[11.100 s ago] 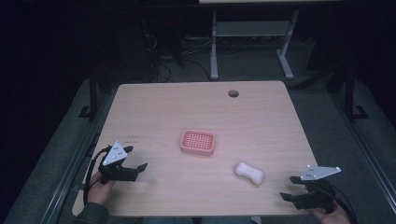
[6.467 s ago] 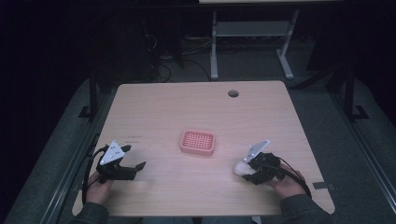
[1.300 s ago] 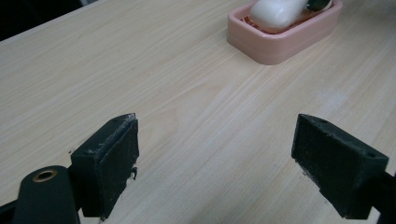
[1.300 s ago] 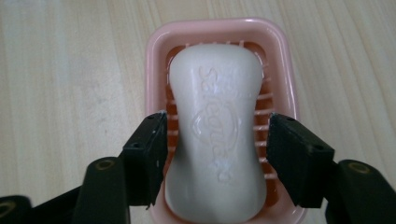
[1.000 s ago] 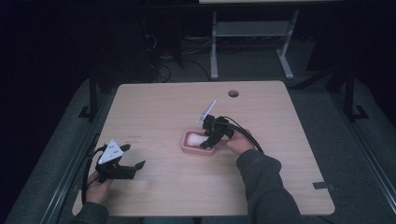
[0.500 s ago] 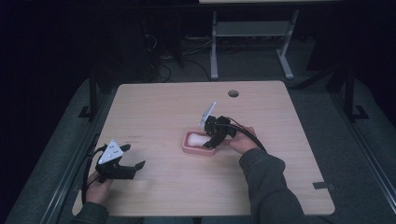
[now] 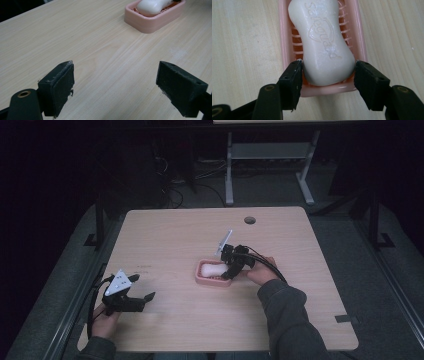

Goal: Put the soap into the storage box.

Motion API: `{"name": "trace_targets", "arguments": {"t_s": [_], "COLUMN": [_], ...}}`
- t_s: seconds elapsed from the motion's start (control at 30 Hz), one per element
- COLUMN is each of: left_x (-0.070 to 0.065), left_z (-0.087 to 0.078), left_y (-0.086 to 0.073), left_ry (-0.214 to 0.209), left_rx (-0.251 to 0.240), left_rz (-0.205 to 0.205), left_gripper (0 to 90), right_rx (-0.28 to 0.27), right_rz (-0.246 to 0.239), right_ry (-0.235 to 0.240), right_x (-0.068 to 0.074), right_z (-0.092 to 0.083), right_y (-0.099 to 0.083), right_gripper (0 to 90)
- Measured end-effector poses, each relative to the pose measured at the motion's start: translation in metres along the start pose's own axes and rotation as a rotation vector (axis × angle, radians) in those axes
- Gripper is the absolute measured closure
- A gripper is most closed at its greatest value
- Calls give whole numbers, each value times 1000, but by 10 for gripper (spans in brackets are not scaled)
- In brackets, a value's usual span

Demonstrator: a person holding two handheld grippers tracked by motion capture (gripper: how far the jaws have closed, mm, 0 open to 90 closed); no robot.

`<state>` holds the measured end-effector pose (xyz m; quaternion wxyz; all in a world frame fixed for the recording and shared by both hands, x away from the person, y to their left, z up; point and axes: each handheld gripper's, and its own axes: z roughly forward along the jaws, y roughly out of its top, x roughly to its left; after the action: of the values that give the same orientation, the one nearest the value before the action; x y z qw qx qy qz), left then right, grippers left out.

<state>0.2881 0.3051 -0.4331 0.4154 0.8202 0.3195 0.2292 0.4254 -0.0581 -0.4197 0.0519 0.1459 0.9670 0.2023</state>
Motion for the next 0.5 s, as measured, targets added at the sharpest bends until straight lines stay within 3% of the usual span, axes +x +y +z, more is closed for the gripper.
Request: {"name": "trace_targets", "arguments": {"t_s": [0.23,0.5], "left_x": [0,1], "left_z": [0,0], "left_y": [0,0], "left_ry": [0,1], "left_rx": [-4,0], "left_rz": [-2,1], "left_gripper": [144,144], "right_rx": [-12,-32], "right_rz": [-29,-27], "right_ry": [-15,-41], "right_x": [-5,-12], "right_z": [5,8], "right_y": [1,0], "right_gripper": [377,370]}}
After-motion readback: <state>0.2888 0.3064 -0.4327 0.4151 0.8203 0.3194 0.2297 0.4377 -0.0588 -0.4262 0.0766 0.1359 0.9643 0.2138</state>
